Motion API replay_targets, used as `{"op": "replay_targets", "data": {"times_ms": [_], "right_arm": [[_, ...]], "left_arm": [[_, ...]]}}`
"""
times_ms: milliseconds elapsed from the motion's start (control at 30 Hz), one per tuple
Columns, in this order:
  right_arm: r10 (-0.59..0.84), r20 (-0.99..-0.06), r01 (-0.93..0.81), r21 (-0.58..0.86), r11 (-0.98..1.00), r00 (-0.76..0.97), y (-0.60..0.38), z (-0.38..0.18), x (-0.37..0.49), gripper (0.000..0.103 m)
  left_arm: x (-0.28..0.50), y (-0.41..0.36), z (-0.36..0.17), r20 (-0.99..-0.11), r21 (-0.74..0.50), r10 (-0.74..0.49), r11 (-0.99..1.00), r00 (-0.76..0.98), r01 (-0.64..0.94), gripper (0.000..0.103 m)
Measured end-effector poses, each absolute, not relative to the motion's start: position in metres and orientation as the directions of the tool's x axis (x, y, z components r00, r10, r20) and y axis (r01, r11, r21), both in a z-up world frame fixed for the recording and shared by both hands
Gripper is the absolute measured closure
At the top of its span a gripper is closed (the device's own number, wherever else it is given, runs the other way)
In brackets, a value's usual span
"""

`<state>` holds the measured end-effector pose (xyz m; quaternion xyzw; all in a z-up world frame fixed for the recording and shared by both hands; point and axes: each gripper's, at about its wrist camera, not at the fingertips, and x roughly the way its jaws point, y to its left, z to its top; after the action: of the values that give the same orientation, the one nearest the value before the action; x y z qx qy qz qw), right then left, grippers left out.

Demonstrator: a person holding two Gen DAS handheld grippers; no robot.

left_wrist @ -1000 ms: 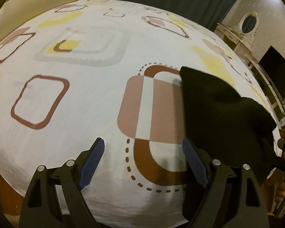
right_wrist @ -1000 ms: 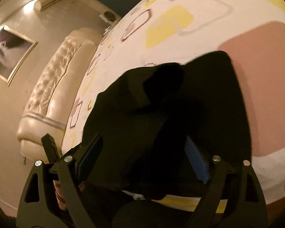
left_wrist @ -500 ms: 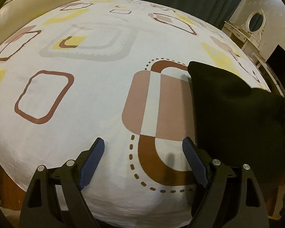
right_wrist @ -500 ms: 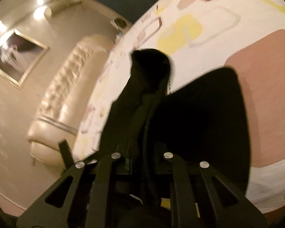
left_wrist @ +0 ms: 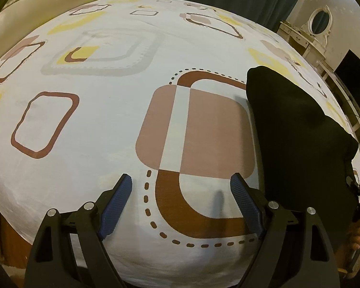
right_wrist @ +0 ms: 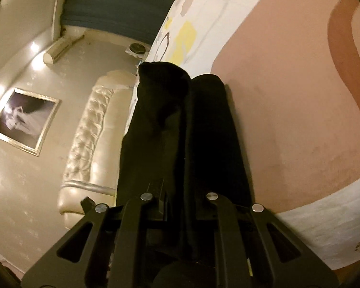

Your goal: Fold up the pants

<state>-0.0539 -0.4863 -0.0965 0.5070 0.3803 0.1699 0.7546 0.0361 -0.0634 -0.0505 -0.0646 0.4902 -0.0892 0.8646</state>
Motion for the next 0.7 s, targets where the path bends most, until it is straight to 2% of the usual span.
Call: {"op": "replay_targets", "data": {"times_ms": [300,533,633,667,700], "right_arm": [[0.639,-0.360,0.137,0.918,0.371,0.680,-0.500,-0.106,-0.063,0.093],[0.588,-0.397,0.179,0.902,0.394,0.705,-0.522,-0.103,-0.081,0.094],[0.529,-0.472,0.221,0.855,0.469,0.705,-0.533,-0.098,-0.093,0.083],[0.520,-0.477,0.225,0.851,0.474,0.709,-0.537,-0.096,-0.098,0.075],[0.526,-0.457,0.219,0.865,0.452,0.717,-0.542,-0.096,-0.103,0.051]], "left_arm": [[0.035,-0.065,-0.050,-0.831,-0.209,-0.236,0.972,0.503,0.109,0.020],[0.033,-0.070,-0.048,-0.817,-0.251,-0.290,0.957,0.498,0.147,0.020],[0.031,-0.068,-0.046,-0.793,-0.330,-0.367,0.930,0.486,0.165,0.020],[0.031,-0.066,-0.045,-0.781,-0.368,-0.403,0.914,0.477,0.169,0.020],[0.031,-0.065,-0.045,-0.774,-0.389,-0.422,0.905,0.473,0.170,0.020]]}}
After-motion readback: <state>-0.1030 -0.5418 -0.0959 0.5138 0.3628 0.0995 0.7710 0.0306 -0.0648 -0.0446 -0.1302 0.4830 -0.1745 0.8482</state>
